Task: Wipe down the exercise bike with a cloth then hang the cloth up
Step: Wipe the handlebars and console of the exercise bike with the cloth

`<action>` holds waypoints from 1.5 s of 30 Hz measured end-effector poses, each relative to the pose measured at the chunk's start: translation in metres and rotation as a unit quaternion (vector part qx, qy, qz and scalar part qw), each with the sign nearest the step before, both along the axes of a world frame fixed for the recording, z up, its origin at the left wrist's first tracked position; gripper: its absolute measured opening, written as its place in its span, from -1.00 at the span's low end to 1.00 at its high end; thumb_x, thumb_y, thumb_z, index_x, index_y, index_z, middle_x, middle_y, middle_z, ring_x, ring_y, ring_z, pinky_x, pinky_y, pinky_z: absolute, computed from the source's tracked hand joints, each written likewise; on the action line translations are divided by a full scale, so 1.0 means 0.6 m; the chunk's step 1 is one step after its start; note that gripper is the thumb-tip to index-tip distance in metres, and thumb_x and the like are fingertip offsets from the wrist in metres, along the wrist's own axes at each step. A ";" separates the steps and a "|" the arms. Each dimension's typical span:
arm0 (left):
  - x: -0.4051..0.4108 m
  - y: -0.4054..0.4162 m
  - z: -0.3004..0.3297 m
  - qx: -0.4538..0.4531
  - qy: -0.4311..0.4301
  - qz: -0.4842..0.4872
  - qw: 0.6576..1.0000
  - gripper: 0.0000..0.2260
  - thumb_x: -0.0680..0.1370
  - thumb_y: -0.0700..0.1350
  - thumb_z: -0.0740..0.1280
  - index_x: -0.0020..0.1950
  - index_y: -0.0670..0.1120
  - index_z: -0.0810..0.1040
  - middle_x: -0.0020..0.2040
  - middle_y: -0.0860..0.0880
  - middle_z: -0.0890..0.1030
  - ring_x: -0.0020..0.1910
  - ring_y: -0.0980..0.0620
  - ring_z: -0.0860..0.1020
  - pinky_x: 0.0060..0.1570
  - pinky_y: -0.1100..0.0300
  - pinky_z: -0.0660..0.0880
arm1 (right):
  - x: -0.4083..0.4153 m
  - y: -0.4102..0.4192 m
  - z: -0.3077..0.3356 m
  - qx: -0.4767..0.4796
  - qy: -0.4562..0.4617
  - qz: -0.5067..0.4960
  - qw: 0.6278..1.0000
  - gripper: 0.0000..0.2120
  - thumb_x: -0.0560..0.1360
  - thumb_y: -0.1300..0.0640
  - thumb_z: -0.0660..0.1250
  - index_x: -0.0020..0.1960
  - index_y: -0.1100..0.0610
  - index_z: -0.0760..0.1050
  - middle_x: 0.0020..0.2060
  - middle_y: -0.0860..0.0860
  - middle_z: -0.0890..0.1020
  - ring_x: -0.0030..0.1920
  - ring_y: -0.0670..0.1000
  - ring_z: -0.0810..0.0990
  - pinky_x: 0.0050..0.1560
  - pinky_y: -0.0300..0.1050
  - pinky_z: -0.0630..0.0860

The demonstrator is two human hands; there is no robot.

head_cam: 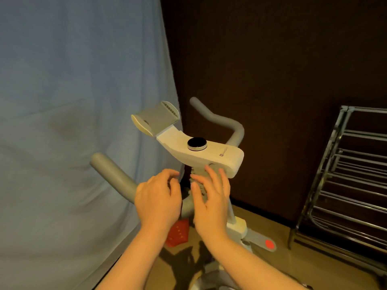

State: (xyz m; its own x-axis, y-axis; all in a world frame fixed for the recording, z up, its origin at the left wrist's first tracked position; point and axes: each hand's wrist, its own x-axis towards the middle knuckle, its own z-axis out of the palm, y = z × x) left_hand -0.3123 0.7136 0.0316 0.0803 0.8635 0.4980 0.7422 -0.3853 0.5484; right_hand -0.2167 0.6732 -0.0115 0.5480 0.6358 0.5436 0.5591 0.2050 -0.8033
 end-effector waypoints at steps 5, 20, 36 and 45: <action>0.000 0.000 -0.003 0.006 0.006 0.015 1.000 -0.86 0.55 -0.11 0.29 -0.07 0.09 0.62 -0.32 0.06 0.61 -0.20 0.00 0.58 -0.09 0.07 0.39 | 0.037 0.023 0.009 -0.012 -0.012 -0.003 1.000 -0.79 0.57 0.15 0.31 0.18 0.02 0.61 0.34 -0.11 0.47 0.47 -0.08 0.22 0.46 -0.28 0.13; -0.009 0.001 -0.014 0.073 -0.016 -0.040 0.996 -0.79 0.50 -0.02 0.14 -0.23 0.10 0.53 -0.29 0.19 0.56 -0.28 0.18 0.47 -0.21 0.22 0.22 | 0.046 -0.012 0.017 -0.118 -0.185 0.090 0.972 -0.57 0.52 -0.15 0.07 0.33 -0.12 0.45 0.30 -0.30 0.37 0.47 -0.19 0.16 0.49 -0.17 -0.06; -0.131 0.053 -0.029 0.116 0.098 -0.259 0.954 -0.73 0.61 0.00 0.11 -0.18 0.04 0.54 -0.24 0.19 0.48 -0.20 0.21 0.38 0.30 0.15 0.27 | -0.083 -0.039 0.019 -0.105 -0.123 -0.061 0.985 -0.64 0.56 -0.01 0.21 0.33 -0.03 0.48 0.29 -0.17 0.47 0.40 -0.18 0.28 0.43 -0.27 0.13; -0.181 0.109 -0.023 0.142 0.112 -0.260 0.949 -0.67 0.60 0.01 0.09 -0.03 0.05 0.66 0.21 0.06 0.57 0.37 0.09 0.37 0.52 0.09 -0.12 | -0.166 -0.026 0.023 -0.101 -0.162 -0.132 0.973 -0.61 0.54 0.09 0.33 0.34 -0.11 0.42 0.22 -0.24 0.50 0.25 -0.31 0.33 0.26 -0.38 0.28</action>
